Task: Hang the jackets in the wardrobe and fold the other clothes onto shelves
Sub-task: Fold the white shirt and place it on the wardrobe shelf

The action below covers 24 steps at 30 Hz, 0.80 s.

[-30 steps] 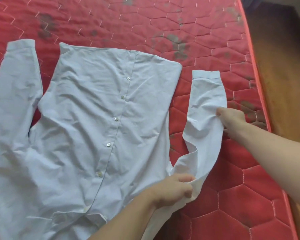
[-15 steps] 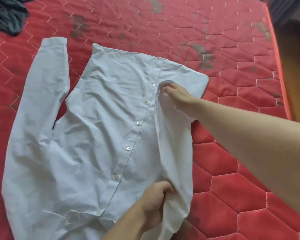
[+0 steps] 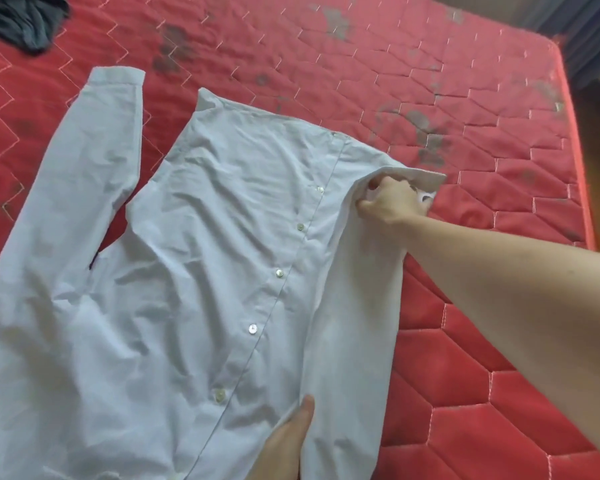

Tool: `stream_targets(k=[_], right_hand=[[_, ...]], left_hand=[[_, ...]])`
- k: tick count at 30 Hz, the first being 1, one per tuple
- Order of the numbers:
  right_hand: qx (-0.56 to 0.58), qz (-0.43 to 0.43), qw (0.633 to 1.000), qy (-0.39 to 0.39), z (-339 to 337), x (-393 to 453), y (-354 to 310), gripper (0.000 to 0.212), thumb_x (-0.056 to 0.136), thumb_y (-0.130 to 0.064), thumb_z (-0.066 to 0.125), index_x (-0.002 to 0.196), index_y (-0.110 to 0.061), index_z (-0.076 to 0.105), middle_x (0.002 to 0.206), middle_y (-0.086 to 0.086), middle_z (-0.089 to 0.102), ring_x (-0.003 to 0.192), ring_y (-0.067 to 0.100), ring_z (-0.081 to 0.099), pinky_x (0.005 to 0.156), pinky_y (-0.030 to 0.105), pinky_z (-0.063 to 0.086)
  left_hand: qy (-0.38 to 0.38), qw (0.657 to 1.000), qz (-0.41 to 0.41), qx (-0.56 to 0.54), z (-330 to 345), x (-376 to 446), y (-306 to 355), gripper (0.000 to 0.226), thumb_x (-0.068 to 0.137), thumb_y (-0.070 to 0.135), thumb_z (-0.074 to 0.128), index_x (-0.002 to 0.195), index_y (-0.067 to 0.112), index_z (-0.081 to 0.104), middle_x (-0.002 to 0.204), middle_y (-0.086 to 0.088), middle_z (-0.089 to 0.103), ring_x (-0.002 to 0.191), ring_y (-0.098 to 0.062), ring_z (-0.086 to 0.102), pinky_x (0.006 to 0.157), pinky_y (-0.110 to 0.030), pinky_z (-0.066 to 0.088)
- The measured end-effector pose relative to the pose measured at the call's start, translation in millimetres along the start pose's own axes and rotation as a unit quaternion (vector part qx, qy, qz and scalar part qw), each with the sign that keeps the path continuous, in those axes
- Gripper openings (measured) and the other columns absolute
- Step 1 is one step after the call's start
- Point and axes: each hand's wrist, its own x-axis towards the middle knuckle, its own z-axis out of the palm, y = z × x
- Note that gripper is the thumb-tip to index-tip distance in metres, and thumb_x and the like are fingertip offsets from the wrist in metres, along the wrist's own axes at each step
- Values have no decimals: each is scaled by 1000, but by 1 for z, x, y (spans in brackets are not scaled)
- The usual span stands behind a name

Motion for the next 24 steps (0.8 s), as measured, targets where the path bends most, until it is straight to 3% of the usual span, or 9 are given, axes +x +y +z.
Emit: stream_targets(k=[2, 4, 6, 10, 13, 16, 18, 21, 24], right_hand=[[-2, -17, 1000, -15, 1, 7, -6, 39, 84, -38, 50, 121, -31, 57, 127, 1, 53, 122, 25, 50, 106, 52, 23], [-11, -24, 998, -63, 4, 14, -4, 28, 87, -34, 49, 113, -27, 57, 120, 0, 57, 115, 26, 53, 103, 50, 26], [-55, -38, 995, -71, 10, 16, -2, 25, 89, -32, 46, 111, -24, 55, 120, 1, 56, 113, 27, 53, 101, 49, 27], [-95, -134, 986, -24, 26, -5, 6, 34, 90, -46, 43, 119, -30, 50, 134, 3, 45, 126, 26, 43, 105, 53, 24], [-117, -174, 977, -47, 37, -25, 12, 53, 90, -59, 37, 139, -37, 33, 155, 3, 23, 145, 25, 19, 112, 58, 13], [-118, -243, 962, -43, 46, -56, 7, 58, 95, -59, 33, 148, -37, 23, 163, 1, 8, 150, 25, 3, 117, 56, 1], [-86, -293, 951, -50, 55, -84, 2, 58, 97, -56, 33, 151, -36, 22, 163, -1, 8, 150, 23, 2, 118, 51, -2], [-93, -310, 944, -68, 68, -108, 12, 65, 93, -62, 24, 153, -36, 17, 163, 1, 8, 150, 24, 2, 118, 50, 0], [-106, -274, 954, -60, 69, -102, 12, 63, 96, -58, 25, 154, -34, 14, 163, 1, 7, 150, 22, 2, 120, 47, 1]], left_hand=[[-4, 994, 47, 103, 4, 5, -1, 42, 49, 52, 73, 88, 38, 71, 88, 16, 74, 95, -3, 68, 89, -17, 47], [34, 991, 61, 113, 6, 6, -4, 32, 36, 49, 68, 67, 40, 74, 75, 19, 73, 79, 10, 67, 69, -4, 45], [34, 986, 53, 154, 6, 3, -5, 21, 51, 44, 72, 71, 42, 71, 70, 28, 70, 76, 15, 63, 64, -1, 42], [35, 975, 35, 214, -1, 9, 1, 35, 74, 43, 74, 108, 34, 66, 89, 30, 67, 87, 15, 57, 71, 1, 40], [1, 969, 24, 245, -5, 11, 12, 11, 89, 34, 68, 99, 29, 68, 89, 26, 68, 78, 19, 58, 68, -1, 43], [-4, 971, 44, 233, 0, 19, 28, 30, 86, 39, 68, 90, 9, 73, 82, 4, 76, 83, -8, 72, 78, -31, 58], [30, 964, 80, 253, 2, 23, 38, 35, 83, 41, 65, 90, 8, 73, 85, -1, 76, 86, -18, 72, 84, -41, 57], [75, 940, 125, 310, 2, 21, 36, 32, 91, 36, 62, 88, 6, 71, 84, -6, 75, 86, -20, 70, 82, -37, 55], [66, 939, 135, 310, 0, 8, 23, 26, 81, 44, 71, 92, 20, 69, 90, 7, 74, 87, -7, 68, 82, -30, 55]])
